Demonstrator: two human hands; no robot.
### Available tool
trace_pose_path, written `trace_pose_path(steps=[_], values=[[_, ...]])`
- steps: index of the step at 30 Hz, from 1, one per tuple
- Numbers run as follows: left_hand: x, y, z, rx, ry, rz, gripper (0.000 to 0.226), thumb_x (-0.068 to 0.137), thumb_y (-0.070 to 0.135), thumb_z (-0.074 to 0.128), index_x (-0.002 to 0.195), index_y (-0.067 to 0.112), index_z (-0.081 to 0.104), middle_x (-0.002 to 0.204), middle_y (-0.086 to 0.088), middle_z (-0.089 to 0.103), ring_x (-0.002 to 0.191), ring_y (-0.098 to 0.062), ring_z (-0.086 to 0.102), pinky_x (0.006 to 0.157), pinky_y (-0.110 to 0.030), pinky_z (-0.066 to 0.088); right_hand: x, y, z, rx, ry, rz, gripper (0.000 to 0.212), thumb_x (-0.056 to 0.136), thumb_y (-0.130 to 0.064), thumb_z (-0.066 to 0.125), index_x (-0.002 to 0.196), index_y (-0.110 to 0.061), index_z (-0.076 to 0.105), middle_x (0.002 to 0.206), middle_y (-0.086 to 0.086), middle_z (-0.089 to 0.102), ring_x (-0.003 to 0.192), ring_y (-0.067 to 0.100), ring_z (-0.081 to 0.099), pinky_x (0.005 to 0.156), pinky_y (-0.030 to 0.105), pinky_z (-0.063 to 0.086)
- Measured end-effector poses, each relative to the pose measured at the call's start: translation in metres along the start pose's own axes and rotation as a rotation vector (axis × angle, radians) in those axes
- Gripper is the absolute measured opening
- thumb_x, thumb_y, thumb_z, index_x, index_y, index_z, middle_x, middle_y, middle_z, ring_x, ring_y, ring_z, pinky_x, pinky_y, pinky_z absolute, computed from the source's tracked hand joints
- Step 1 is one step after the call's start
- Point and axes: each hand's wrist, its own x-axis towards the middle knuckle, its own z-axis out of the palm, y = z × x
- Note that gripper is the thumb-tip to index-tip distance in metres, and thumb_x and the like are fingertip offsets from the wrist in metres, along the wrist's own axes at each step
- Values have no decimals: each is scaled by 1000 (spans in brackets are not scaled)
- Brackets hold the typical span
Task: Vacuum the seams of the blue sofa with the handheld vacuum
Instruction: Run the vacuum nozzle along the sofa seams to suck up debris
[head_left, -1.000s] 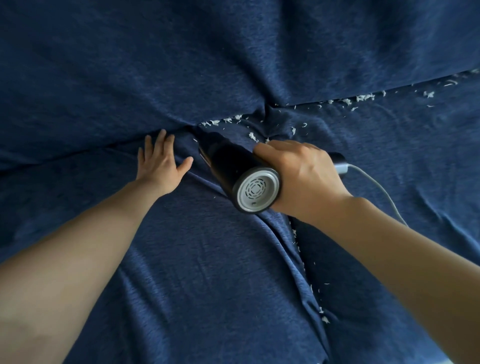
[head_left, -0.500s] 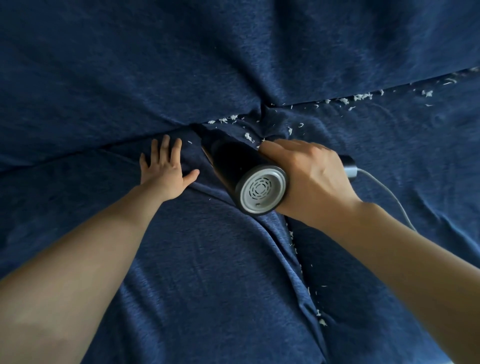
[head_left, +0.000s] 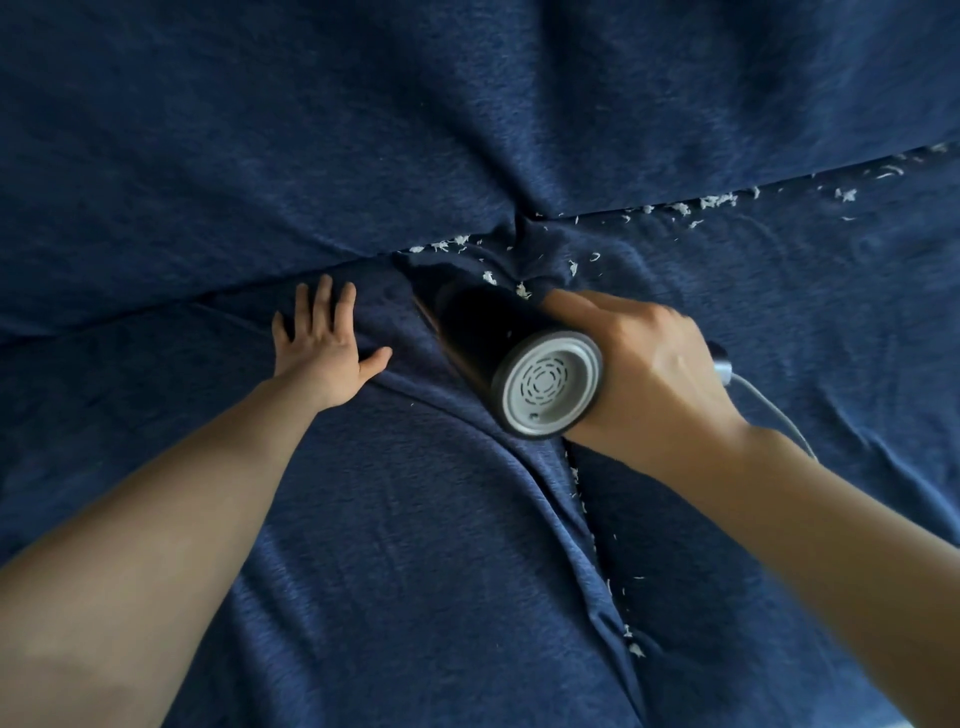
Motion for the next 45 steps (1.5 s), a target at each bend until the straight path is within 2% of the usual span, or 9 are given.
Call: trace_pose_path(steps=[3,7,11,13,19,27,32,38,45], values=[[1,0,2,2,7,-5,92,90,65,38,153,19,-12,160,-7,-19,148,-30,-13,117,-57,4,6,7,2,-59,-9,20,30,68,-37,65,85,-13,63,69,-6,57,56,29,58,55,30,37],[1,0,3,-4,8,-2,92,90,64,38,153,19,-13,160,-8,-19,147,-31,-14,117,-58,3,13,11,13,-78,-30,5,35,72,-47,50,82,-15,60,70,-2,62,58,25,57,60,30,31],[2,2,4,1,6,-10,92,91,63,38,152,19,-14,160,-8,-20,147,-31,-15,117,-58,2,10,18,21,-53,-48,36,30,71,-40,61,84,-13,60,69,-4,57,60,27,59,63,31,31],[2,2,4,5,3,-14,92,91,64,37,152,19,-14,160,-8,-21,147,-31,-15,117,-58,2,8,19,19,-57,-38,15,31,72,-43,53,82,-14,59,69,-8,51,58,24,54,62,30,31],[3,2,2,18,-21,-23,92,91,65,35,152,20,-17,159,-7,-24,147,-31,-17,117,-57,1,5,18,0,-108,-26,2,40,71,-46,47,86,-13,65,71,-3,62,60,28,63,61,29,32],[4,1,7,16,12,-13,92,90,65,36,152,20,-15,160,-7,-21,147,-31,-15,117,-57,2,8,14,11,-123,-52,96,31,66,-32,74,88,-12,66,71,2,65,61,33,64,63,32,31],[3,1,5,25,-9,-16,92,90,66,35,152,21,-16,160,-7,-21,147,-31,-15,117,-57,2,4,16,-1,-139,-38,98,36,68,-37,65,94,-14,70,75,0,68,64,32,66,63,31,33],[4,1,5,32,-13,-20,92,90,66,35,152,21,-16,159,-8,-21,147,-31,-14,117,-57,3,7,15,-1,-138,-71,120,32,72,-36,70,94,-13,67,78,2,68,69,35,65,65,33,31],[3,1,3,44,-37,-34,92,90,66,34,151,21,-18,159,-7,-23,147,-30,-15,117,-56,3,-5,19,-12,-173,31,94,30,68,-39,62,82,-13,65,68,-2,64,57,30,62,62,31,31]])
